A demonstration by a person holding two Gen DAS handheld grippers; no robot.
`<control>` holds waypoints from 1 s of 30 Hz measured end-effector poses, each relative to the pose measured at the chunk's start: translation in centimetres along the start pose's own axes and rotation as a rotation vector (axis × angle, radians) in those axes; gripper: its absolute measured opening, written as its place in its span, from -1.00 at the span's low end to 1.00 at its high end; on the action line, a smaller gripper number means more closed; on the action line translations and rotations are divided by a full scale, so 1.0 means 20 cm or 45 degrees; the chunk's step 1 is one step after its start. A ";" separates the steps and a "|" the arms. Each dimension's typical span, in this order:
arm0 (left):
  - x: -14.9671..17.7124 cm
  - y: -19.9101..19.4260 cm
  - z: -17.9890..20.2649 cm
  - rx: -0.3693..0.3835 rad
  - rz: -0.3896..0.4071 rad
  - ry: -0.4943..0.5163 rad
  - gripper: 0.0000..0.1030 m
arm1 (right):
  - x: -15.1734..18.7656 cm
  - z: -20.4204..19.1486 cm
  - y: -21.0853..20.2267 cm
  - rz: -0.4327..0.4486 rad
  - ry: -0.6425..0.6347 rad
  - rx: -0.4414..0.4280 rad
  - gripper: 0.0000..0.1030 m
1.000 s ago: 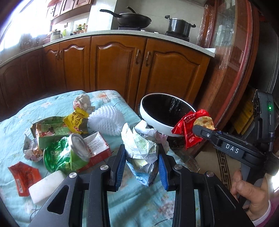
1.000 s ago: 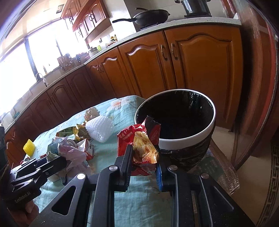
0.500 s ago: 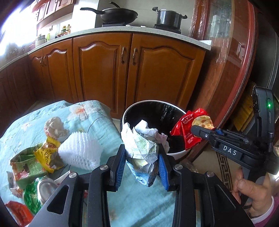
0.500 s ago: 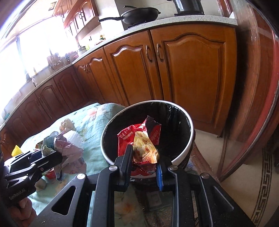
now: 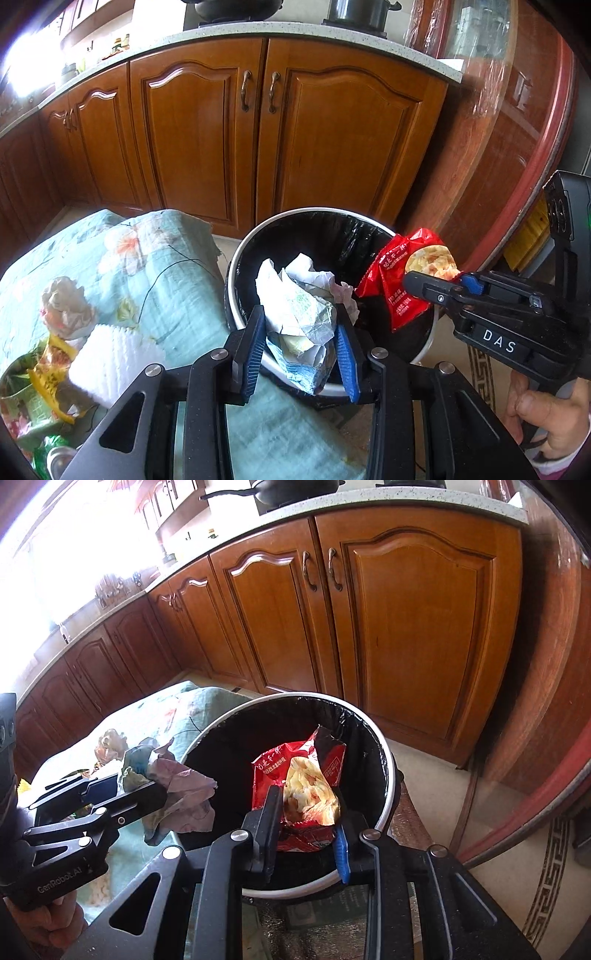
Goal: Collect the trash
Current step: 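Carry the wrapper and chip bag over the black-and-white trash bin with both tools, then open both tools to drop the wrapper and chip bag into the bin, then move both tools back over the table toward the white foam pieces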
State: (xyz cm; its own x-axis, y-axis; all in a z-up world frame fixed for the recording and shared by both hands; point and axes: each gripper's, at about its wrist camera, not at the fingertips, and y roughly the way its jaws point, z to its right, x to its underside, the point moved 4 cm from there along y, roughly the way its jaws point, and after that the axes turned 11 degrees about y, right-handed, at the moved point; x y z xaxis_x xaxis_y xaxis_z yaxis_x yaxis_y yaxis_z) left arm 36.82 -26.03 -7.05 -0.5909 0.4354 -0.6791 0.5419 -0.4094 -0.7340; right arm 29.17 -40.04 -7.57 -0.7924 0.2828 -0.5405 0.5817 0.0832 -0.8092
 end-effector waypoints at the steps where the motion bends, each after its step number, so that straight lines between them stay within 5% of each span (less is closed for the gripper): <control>1: -0.01 0.02 0.00 0.001 -0.005 0.002 -0.29 | 0.00 0.00 0.01 -0.013 -0.005 0.002 -0.48; 5: -0.02 0.06 0.01 -0.003 -0.029 0.009 -0.11 | -0.01 0.00 0.06 -0.045 -0.043 0.021 -0.43; 10: -0.02 0.04 0.01 -0.015 0.002 0.013 0.22 | -0.03 0.02 0.06 -0.049 -0.044 0.030 0.12; 21: 0.20 -0.22 -0.01 -0.029 0.097 -0.063 0.39 | 0.05 0.00 -0.08 0.052 0.048 -0.039 0.59; 30: 0.50 -0.54 -0.06 -0.086 0.156 -0.135 0.42 | 0.24 -0.15 -0.22 0.111 0.125 -0.152 0.69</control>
State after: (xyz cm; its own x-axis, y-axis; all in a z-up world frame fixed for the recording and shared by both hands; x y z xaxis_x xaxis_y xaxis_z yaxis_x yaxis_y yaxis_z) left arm 25.75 -16.31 -5.97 -0.5755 0.2970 -0.7619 0.6505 -0.3983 -0.6467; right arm 23.32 -36.23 -6.00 -0.7199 0.3851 -0.5774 0.6695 0.1659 -0.7241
